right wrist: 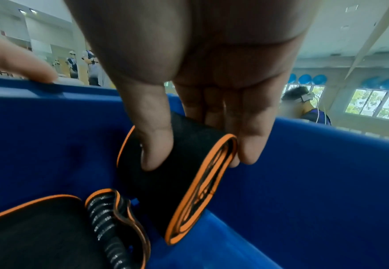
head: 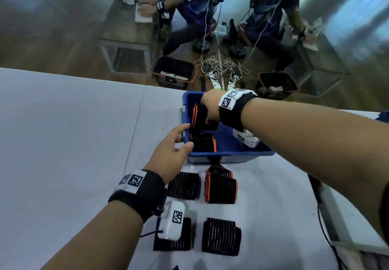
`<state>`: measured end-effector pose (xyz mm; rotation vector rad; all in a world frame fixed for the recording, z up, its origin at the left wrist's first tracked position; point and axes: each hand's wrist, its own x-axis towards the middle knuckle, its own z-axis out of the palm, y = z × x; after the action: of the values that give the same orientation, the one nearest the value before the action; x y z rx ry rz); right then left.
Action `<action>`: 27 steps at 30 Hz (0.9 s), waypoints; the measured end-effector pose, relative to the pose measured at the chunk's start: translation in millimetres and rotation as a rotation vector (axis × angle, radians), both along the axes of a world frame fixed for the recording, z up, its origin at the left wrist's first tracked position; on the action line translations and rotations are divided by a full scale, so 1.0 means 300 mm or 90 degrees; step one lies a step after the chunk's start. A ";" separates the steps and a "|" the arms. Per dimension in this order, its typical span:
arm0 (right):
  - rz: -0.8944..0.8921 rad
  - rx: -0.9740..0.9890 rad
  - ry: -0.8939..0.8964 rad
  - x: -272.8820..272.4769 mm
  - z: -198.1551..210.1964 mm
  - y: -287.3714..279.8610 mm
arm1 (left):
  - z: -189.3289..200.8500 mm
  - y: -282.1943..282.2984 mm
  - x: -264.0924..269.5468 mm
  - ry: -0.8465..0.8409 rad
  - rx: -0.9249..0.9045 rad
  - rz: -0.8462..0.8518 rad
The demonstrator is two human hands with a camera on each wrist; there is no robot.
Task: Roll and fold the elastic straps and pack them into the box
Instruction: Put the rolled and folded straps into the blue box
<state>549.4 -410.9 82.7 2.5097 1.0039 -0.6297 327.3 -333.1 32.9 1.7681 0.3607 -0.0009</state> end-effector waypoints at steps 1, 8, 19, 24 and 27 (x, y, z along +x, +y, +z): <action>0.007 -0.023 0.008 0.003 -0.013 0.020 | 0.001 0.001 0.001 -0.003 -0.002 0.000; 0.029 -0.117 0.011 0.009 -0.072 0.097 | 0.005 0.006 0.003 -0.010 -0.023 -0.004; 0.020 -0.099 0.010 -0.020 -0.098 0.107 | -0.002 0.011 0.001 -0.009 -0.022 -0.007; 0.010 -0.008 -0.006 -0.039 -0.067 0.078 | -0.004 0.011 0.000 -0.008 -0.026 -0.015; 0.003 0.047 -0.016 -0.050 -0.003 0.052 | 0.000 0.011 -0.001 -0.013 -0.026 -0.019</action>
<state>534.4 -395.3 81.8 2.5721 1.0409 -0.5686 326.9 -329.7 32.8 1.7322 0.3179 -0.0119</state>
